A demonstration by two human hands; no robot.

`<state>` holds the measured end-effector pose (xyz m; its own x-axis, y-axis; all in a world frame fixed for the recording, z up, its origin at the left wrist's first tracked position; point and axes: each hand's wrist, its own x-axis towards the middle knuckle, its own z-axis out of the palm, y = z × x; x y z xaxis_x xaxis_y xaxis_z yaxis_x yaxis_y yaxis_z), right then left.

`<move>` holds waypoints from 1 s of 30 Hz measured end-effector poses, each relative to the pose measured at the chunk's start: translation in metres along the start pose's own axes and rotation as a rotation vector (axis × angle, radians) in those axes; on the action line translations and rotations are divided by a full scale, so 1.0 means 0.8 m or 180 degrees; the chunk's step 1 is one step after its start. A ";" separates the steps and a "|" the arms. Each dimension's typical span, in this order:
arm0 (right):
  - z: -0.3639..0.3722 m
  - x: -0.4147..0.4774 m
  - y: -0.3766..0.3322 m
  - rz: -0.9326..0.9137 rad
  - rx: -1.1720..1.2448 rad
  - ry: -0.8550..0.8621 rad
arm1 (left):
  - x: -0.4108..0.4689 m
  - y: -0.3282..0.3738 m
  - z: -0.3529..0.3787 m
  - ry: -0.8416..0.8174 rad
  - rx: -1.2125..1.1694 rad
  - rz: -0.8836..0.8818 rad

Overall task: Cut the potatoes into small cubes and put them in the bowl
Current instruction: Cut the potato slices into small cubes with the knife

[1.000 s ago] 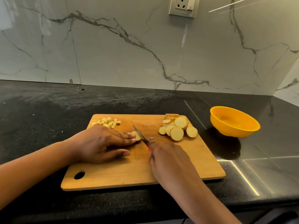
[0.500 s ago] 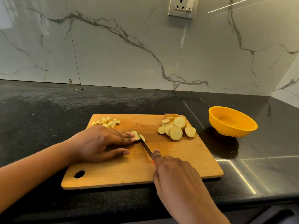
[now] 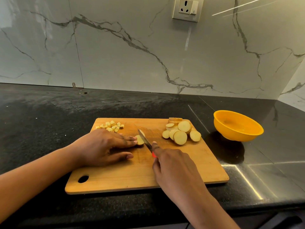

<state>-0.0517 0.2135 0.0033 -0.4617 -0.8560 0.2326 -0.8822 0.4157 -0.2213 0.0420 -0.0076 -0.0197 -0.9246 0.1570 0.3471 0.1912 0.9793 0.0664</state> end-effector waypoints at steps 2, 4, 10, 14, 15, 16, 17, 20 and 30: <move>-0.002 -0.003 0.000 -0.0021 -0.0043 -0.0041 | 0.000 0.000 0.000 0.0010 -0.0006 -0.0008; -0.005 -0.006 0.001 -0.0019 -0.0065 -0.0074 | 0.000 0.000 0.000 0.0017 -0.0011 -0.0021; -0.015 -0.002 0.004 0.0249 0.0630 -0.0255 | -0.001 0.002 -0.001 0.0028 0.0008 -0.0016; -0.015 -0.004 0.006 0.0406 0.0956 -0.0462 | 0.000 0.002 0.000 0.0033 0.0009 0.0001; -0.015 -0.005 0.007 0.0427 0.0991 -0.0477 | 0.000 0.002 0.000 0.0041 0.0006 0.0005; -0.015 -0.005 0.007 0.0463 0.1037 -0.0500 | 0.000 0.002 0.000 0.0055 -0.0001 0.0012; -0.015 -0.006 0.008 0.0524 0.1115 -0.0567 | -0.001 0.002 0.000 0.0063 0.0001 0.0019; -0.019 -0.010 0.014 0.0851 0.1579 -0.0825 | -0.001 0.002 -0.001 0.0043 0.0047 0.0040; -0.026 -0.018 0.000 0.0184 0.0158 0.0208 | 0.000 0.002 -0.002 0.0026 0.0096 0.0045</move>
<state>-0.0466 0.2323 0.0195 -0.5182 -0.8085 0.2789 -0.8489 0.4466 -0.2825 0.0430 -0.0062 -0.0184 -0.9190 0.1701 0.3556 0.1943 0.9804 0.0332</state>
